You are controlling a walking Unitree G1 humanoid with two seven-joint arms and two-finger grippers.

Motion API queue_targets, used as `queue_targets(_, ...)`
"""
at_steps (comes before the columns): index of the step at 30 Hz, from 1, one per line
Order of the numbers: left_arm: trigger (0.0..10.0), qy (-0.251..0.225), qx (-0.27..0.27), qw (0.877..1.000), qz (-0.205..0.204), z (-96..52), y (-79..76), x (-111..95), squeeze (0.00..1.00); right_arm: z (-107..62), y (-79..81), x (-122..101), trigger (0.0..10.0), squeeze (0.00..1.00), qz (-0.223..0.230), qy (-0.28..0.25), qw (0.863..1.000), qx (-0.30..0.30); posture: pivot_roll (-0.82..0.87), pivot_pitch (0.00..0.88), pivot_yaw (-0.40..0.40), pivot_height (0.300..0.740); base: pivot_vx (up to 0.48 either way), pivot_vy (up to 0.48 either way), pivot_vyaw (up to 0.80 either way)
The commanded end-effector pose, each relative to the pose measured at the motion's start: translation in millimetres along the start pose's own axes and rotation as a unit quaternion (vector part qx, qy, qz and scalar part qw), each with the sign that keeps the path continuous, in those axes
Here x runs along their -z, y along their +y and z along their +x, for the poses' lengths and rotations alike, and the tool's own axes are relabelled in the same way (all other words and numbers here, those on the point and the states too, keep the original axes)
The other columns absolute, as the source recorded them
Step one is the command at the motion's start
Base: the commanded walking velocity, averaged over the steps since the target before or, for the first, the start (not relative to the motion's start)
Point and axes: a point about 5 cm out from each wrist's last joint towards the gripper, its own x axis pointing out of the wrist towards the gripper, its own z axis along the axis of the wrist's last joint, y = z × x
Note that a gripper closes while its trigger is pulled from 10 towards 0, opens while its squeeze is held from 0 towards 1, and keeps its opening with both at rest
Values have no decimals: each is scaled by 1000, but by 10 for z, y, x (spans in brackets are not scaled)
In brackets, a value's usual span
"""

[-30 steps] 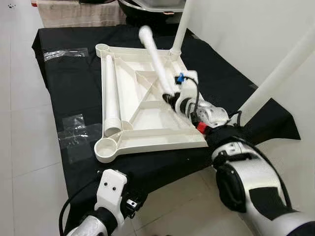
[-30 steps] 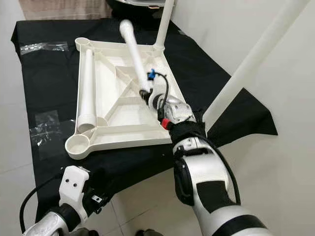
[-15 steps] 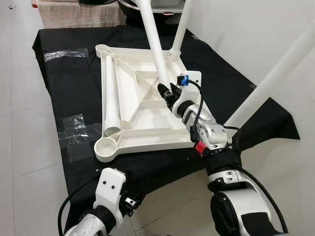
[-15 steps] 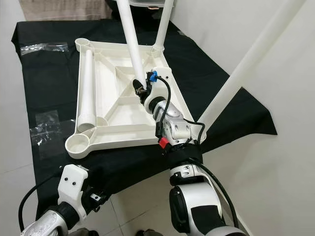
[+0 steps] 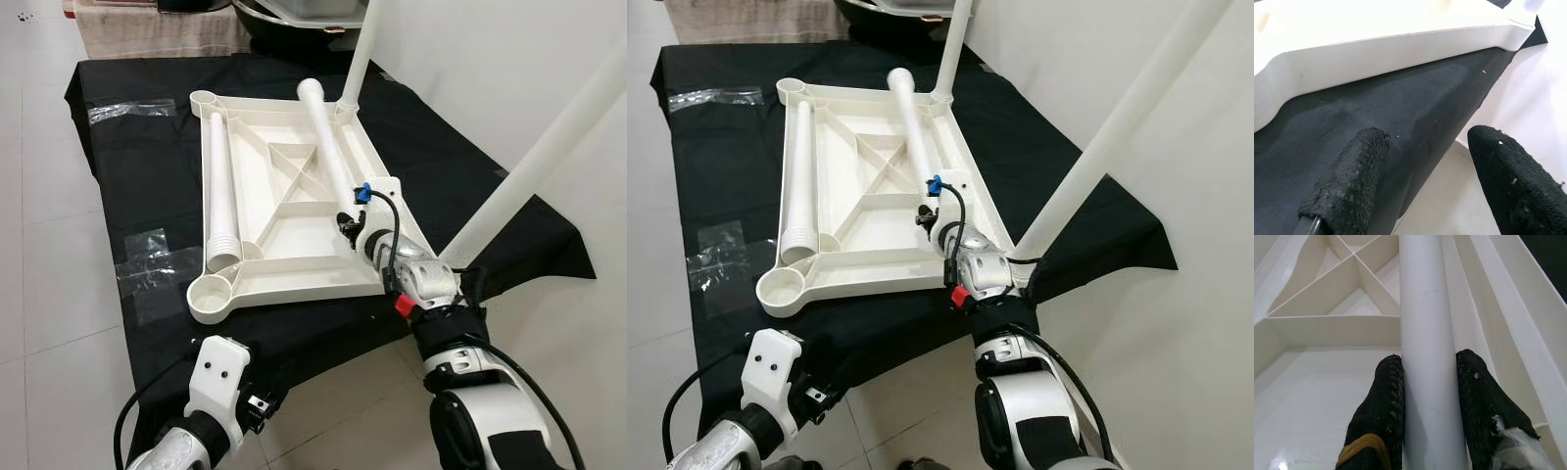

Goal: Building children table

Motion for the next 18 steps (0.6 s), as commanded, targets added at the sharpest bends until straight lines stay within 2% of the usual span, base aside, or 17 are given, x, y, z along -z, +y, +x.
queue_targets(1, 10000, 8, 9, 1000, -6, -8, -34, 44, 0, -13, -39, 6, 0, 0, 4, 4, 1000, 8, 78, 90, -172, 740, 0, 0, 0)
queue_targets(3, 10000, 8, 9, 1000, -6, -7, -35, 43, 0, -11, -34, 3, 0, 0, 4, 10, 1000, 9, 78, 90, -172, 740, 0, 0, 0)
queue_targets(4, 10000, 7, 8, 1000, -6, -6, -34, 42, 0, -10, -26, -2, 2706, 0, 2, 12, 1000, 9, 77, 92, -172, 740, 0, 0, 0)
queue_targets(9, 10000, 7, 8, 1000, -6, -5, -33, 41, 0, -11, -20, -8, 2706, 0, 2, 14, 1000, 10, 77, 92, -172, 740, 0, 0, 0)
queue_targets(10, 10000, 7, 7, 1000, -6, -6, -32, 40, 0, -11, -11, -10, 10000, 0, 0, 17, 1000, 9, 77, 92, -172, 740, 0, 0, 0)
queue_targets(13, 10000, 7, 7, 1000, -6, -6, -31, 41, 0, -12, -3, -11, 10000, 0, 0, 22, 1000, 6, 75, 95, -172, 740, 0, 0, 0)
queue_targets(14, 10000, 7, 6, 1000, -6, -6, -31, 41, 0, -14, -8, -15, 10000, 267, -3, 24, 1000, 8, 75, 95, -172, 740, 0, 0, 0)
queue_targets(15, 10000, 7, 6, 1000, -6, -6, -31, 41, 0, -14, -8, -15, 10000, 267, -3, 24, 1000, 8, 75, 95, -172, 740, 0, 0, 0)
queue_targets(16, 10000, 7, 6, 1000, -6, -5, -30, 41, 0, -15, -15, -21, 10000, 1000, -7, 24, 1000, 10, 75, 100, -173, 740, 0, 0, 0)
queue_targets(18, 10000, 7, 6, 1000, -6, -4, -29, 39, 0, -18, -15, -30, 10000, 1000, -7, 23, 1000, 9, 75, 101, -174, 740, 0, 0, 0)
